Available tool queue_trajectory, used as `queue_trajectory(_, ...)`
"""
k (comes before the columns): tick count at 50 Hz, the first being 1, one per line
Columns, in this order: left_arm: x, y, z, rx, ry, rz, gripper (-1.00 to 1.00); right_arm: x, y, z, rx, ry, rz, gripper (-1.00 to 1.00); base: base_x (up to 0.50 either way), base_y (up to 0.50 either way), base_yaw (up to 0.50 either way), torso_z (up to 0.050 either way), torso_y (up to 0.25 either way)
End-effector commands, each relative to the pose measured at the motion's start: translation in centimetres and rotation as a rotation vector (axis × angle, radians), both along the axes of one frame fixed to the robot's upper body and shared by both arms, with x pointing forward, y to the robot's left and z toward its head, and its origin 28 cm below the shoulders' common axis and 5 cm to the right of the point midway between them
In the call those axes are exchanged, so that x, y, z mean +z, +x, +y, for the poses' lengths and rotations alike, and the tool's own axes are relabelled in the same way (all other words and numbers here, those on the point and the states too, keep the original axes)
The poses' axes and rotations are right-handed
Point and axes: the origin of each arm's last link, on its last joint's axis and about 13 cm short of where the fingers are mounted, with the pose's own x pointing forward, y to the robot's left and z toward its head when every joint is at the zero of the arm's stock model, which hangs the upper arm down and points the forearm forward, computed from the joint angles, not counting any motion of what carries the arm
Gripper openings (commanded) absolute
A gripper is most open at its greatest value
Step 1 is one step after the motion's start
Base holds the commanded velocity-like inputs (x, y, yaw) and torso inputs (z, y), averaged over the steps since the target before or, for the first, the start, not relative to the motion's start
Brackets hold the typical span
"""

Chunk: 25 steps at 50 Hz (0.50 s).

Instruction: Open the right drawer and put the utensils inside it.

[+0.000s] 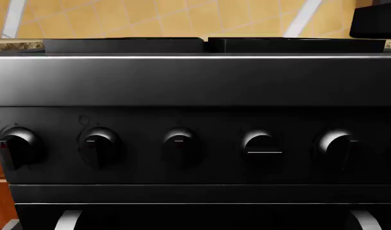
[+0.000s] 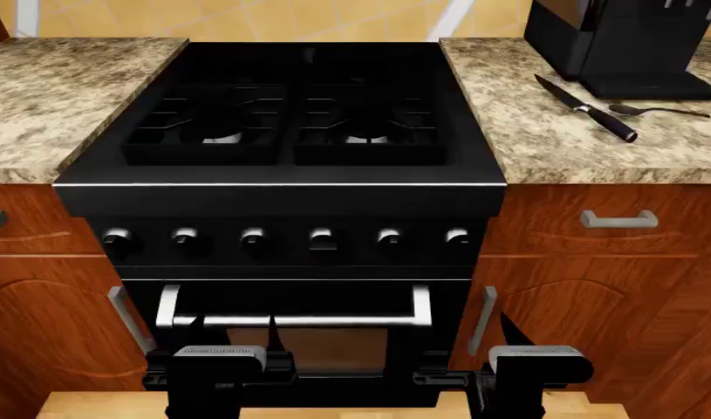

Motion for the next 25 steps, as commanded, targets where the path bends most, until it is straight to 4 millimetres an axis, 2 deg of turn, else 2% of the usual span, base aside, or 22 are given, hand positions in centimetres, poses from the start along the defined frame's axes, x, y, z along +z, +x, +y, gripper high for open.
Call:
queue_trajectory(1, 0.00, -0.01, 0.01, 0.002, 0.000, 0.000, 1.00, 0.07, -0.08, -0.03, -0.002, 0.010, -0.007, 1.00, 0.00, 0.00, 0.00, 0.000, 0.000)
queue_trajectory(8, 0.03, -0.02, 0.05, 0.005, -0.002, 0.000, 1.00, 0.04, -0.04, -0.08, -0.012, 0.022, 0.008, 1.00, 0.00, -0.03, 0.00, 0.000, 0.000)
queue_trajectory(25, 0.04, 0.03, 0.06, 0.020, -0.003, 0.004, 1.00, -0.02, 0.01, -0.06, -0.012, 0.024, 0.013, 1.00, 0.00, -0.50, 0.00, 0.000, 0.000)
